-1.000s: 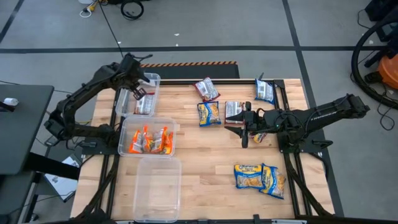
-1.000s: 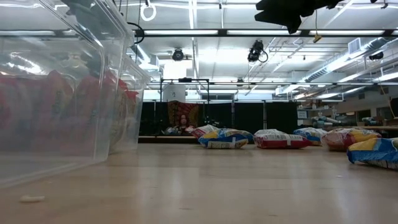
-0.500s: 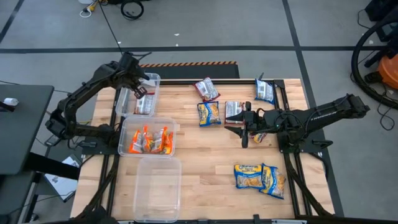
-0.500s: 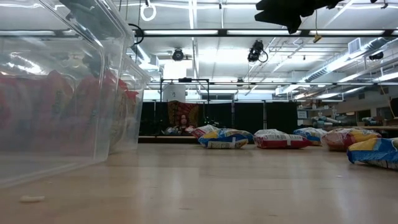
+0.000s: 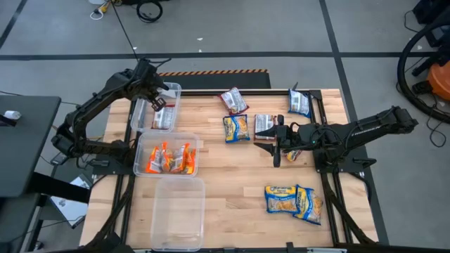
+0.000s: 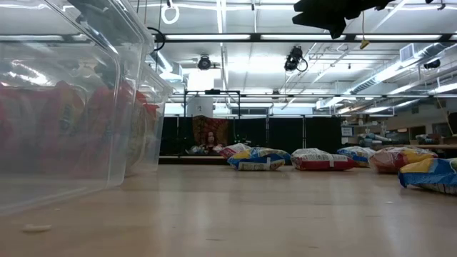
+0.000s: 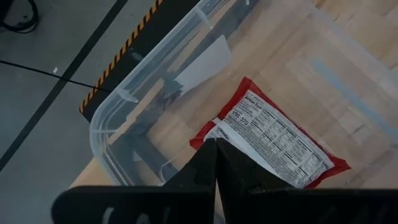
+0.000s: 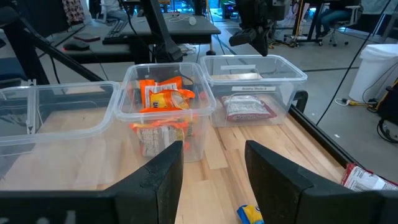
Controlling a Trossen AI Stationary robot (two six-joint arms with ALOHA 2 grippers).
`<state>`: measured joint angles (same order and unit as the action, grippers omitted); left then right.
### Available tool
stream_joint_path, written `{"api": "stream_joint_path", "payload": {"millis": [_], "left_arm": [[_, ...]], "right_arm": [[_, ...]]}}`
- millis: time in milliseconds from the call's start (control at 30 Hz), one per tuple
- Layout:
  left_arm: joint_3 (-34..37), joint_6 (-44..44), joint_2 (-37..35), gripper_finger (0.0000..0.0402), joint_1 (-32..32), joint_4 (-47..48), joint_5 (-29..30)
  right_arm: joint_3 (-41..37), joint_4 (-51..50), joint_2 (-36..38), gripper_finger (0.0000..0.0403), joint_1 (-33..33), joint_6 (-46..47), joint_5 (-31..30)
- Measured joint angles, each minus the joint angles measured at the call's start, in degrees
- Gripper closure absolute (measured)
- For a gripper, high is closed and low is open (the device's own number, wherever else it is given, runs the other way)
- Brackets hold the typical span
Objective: Sort Maruchan noodles
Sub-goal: Adjust the red noodle pack in the top transparent bin
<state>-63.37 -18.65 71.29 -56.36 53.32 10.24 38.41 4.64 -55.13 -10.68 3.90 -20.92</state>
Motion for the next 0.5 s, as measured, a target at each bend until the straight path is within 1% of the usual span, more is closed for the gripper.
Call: {"api": "stream_joint_path", "payload": {"millis": [67, 133, 233, 267, 300, 367, 400, 467, 500], "left_arm": [[0.0, 1.77, 0.0, 0.039, 0.0, -0.39, -0.35], [0.0, 6.62, 0.0, 0.039, 0.0, -2.04, -1.36], [0.0, 8.5, 0.46, 0.039, 0.0, -3.22, -8.48], [0.0, 9.68, 0.89, 0.039, 0.0, -3.31, -9.71], [0.02, 10.8, 1.37, 0.039, 0.07, -3.56, -9.69], [0.02, 9.41, 2.01, 0.039, 0.09, -3.38, -7.76], [0.02, 6.5, 2.38, 0.039, 0.01, -3.02, -7.52], [0.02, 0.16, 3.29, 0.039, -0.04, -1.56, -8.25], [0.02, -1.53, 3.77, 0.039, 0.05, -0.52, -9.54]], "right_arm": [[0.0, 0.01, 0.0, 0.0224, 0.0, 0.0, 0.0], [0.0, 0.0, 0.0, 0.0225, -0.01, 0.0, 0.0], [0.0, 1.01, -0.03, 0.0224, 0.35, -1.07, -0.23], [0.0, 1.66, -0.04, 0.0224, 0.74, -1.59, -0.39], [0.0, 2.32, -0.04, 0.0223, 1.04, -1.94, -0.44], [0.0, 4.62, -0.04, 0.0223, 1.53, -1.79, -0.17], [0.02, 5.69, -0.04, 0.0223, 1.61, -1.15, -0.16], [0.02, 6.62, -0.04, 0.0223, 1.62, -0.61, -0.17], [0.02, 6.81, -0.04, 0.0223, 1.67, -0.58, -0.16]]}}
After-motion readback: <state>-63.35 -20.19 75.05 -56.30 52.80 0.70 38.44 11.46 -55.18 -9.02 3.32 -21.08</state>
